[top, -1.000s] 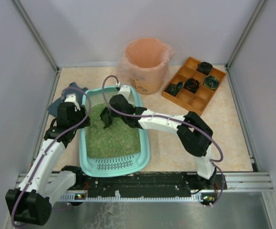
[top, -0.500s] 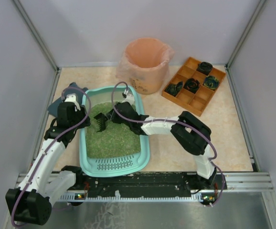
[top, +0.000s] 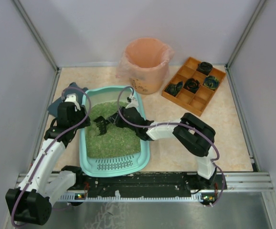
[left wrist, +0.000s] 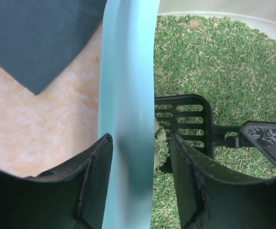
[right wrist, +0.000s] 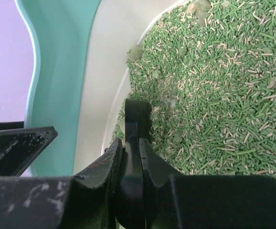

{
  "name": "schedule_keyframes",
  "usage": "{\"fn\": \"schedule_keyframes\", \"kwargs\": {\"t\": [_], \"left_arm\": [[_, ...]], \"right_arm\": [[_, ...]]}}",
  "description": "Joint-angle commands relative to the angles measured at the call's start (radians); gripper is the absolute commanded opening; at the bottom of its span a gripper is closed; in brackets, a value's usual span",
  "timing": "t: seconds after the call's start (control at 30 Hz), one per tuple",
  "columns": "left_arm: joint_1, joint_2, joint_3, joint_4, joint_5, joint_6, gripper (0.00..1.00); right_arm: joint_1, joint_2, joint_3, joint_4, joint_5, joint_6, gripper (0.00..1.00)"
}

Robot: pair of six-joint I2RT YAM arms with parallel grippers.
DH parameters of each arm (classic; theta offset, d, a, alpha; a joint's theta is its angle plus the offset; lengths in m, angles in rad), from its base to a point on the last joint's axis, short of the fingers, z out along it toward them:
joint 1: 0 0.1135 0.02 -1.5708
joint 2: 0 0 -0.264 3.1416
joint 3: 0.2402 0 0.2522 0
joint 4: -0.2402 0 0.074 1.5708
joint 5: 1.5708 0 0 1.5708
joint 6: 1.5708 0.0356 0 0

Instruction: Clean the litter box

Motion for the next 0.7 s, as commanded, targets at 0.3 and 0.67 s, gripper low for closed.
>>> {"fn": "schedule_keyframes", "kwargs": {"t": [0.3,0.67], "left_arm": [[-0.004,-0.013,0.002,0.007,0.001,0.003,0.57],[-0.004,-0.023,0.002,0.008,-0.006,0.002,0.57]], "right_arm": [[-0.002,-0.190,-0.067,0.043,0.073,0.031,0.00],[-0.032,-0.315,-0.198,0.105,0.085,0.086,0.00]]}}
